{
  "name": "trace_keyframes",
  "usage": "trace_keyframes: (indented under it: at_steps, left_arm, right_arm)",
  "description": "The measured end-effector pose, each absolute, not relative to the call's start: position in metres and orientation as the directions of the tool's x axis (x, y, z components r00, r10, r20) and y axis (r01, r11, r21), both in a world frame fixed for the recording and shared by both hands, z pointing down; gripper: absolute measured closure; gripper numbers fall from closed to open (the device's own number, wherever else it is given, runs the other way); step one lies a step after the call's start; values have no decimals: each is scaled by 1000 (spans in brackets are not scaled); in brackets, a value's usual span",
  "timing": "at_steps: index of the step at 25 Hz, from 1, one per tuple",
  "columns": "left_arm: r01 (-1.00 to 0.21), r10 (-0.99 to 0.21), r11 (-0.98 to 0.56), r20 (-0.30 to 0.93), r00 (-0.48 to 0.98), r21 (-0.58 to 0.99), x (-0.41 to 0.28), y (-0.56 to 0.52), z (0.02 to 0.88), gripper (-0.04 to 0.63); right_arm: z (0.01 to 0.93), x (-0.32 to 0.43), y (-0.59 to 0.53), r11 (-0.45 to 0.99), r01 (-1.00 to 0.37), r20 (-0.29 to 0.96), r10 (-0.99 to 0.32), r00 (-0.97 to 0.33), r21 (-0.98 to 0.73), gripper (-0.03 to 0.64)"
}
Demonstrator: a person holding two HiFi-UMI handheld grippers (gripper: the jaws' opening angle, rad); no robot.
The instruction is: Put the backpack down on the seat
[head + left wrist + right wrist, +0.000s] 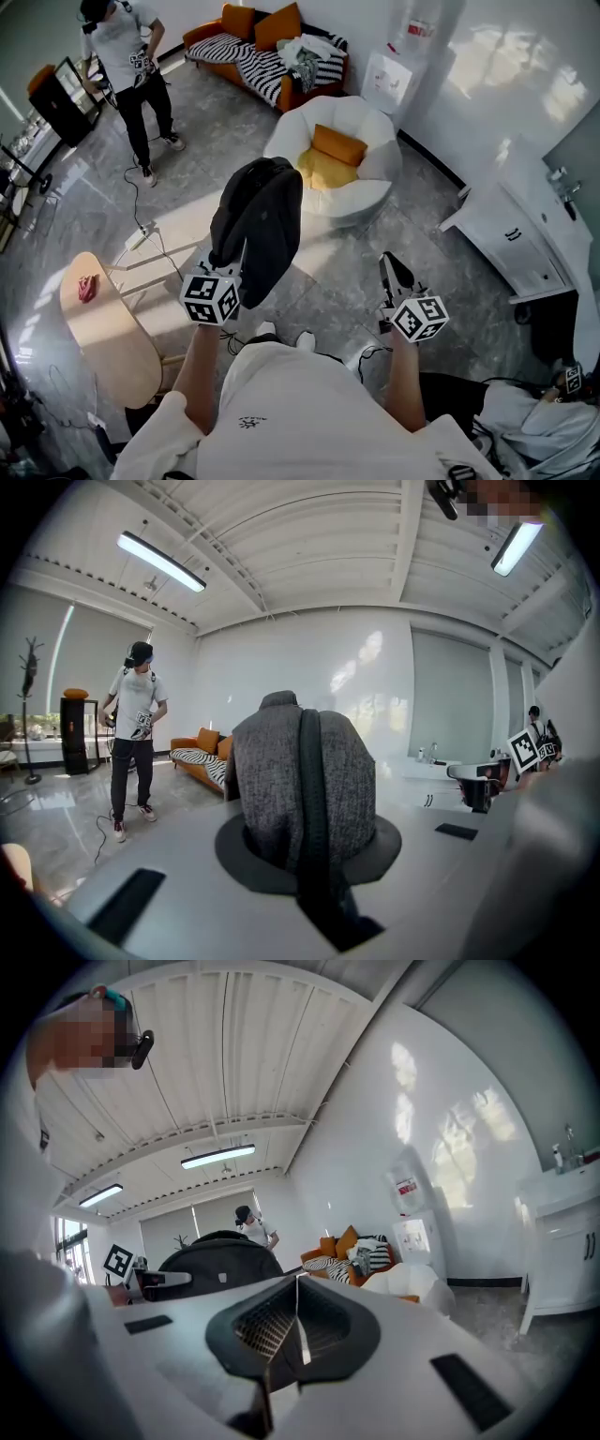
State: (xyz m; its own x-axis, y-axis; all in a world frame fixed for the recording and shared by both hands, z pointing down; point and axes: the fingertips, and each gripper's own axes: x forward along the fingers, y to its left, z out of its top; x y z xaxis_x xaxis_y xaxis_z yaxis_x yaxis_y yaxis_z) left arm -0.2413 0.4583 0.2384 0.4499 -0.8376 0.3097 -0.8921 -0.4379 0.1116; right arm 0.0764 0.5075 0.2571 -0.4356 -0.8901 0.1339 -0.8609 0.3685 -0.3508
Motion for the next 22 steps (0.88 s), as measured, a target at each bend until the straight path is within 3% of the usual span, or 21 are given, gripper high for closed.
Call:
trace_keyframes:
  at_steps: [22]
  left_arm:
    - [-888,-834,-448,312,456,100,-218,450,245,529]
  right_arm:
    - [260,85,495,418,-845,121,-870,-479,-334,594]
